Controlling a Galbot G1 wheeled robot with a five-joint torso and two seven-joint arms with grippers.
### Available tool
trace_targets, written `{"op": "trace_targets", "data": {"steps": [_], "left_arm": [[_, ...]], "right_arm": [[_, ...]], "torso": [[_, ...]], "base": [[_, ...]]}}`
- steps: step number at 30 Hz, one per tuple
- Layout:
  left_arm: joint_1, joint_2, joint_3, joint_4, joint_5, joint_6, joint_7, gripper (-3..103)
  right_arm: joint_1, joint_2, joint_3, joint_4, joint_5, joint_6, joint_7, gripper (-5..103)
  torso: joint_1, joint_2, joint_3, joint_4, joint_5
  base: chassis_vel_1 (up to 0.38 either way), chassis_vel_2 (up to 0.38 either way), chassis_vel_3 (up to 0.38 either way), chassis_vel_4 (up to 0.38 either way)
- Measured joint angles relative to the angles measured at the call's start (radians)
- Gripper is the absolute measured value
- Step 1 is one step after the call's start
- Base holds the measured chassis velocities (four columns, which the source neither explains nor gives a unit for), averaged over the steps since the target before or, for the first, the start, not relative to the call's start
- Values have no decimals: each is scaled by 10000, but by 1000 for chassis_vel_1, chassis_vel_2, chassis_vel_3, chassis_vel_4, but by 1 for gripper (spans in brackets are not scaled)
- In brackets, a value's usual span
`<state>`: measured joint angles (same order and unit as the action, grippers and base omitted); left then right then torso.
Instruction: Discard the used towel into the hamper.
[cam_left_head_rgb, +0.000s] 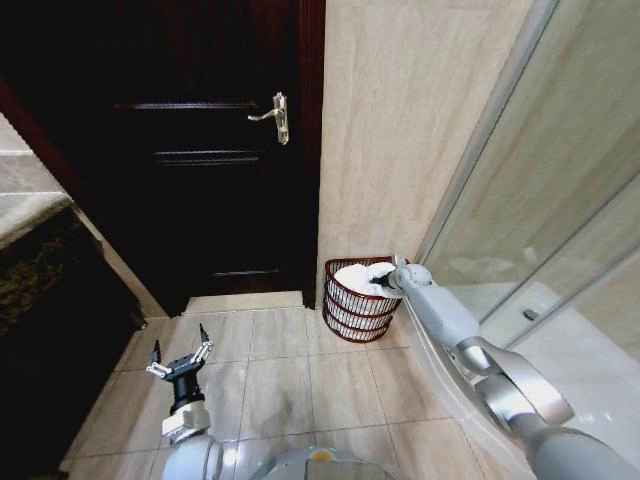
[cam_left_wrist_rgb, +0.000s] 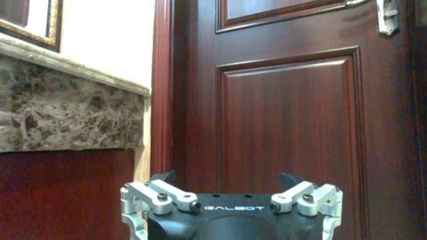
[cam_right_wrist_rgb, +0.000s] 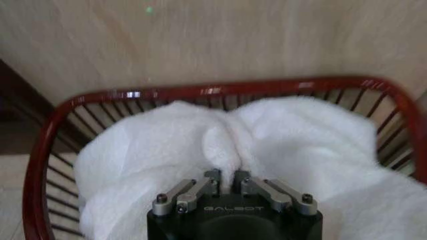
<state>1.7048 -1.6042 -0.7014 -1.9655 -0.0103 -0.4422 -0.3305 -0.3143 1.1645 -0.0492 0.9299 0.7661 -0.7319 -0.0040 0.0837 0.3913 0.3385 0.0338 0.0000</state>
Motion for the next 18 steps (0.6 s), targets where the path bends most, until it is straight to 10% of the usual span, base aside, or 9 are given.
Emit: {"op": "trace_targets", "data": {"steps": [18], "left_arm": [[-294,500,198,244,-344,78,514,100]], "right_arm": [[-3685,-1720,2056,7411,2009,441,3086,81]], "torso": [[-2,1,-3,-2,-1]], "base": [[0,0,0,0]]}}
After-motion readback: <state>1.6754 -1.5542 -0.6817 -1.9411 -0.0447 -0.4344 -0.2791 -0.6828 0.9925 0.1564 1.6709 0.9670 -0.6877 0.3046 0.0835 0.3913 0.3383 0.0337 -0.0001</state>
